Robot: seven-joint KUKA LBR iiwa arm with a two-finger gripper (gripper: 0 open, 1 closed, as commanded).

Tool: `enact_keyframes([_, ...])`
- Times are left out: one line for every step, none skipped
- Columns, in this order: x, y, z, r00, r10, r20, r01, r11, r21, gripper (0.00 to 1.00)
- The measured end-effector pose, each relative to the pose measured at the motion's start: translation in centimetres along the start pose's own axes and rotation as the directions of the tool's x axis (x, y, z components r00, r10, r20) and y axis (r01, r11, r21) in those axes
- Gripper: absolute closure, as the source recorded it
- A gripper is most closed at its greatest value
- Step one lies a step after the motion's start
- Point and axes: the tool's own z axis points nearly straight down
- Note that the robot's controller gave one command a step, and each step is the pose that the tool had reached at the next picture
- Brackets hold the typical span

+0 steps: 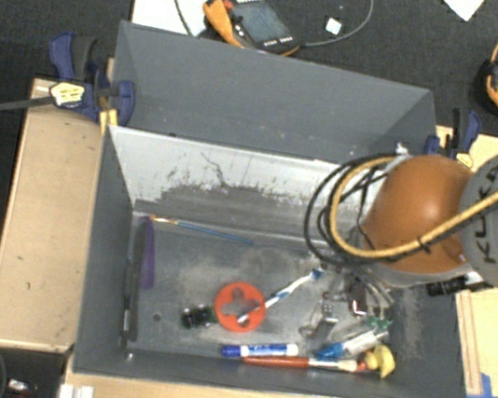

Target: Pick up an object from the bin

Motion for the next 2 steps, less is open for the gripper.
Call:
enact_keyframes([-0.2, 0.0, -0.3, 1.000, 0.000, 0.007, 0.000, 1.000, 0.000, 0.00])
enact_keyframes([-2.5, 8.1, 7.8, 0.991, -0.131, 0.006, 0.131, 0.991, -0.001, 0.00])
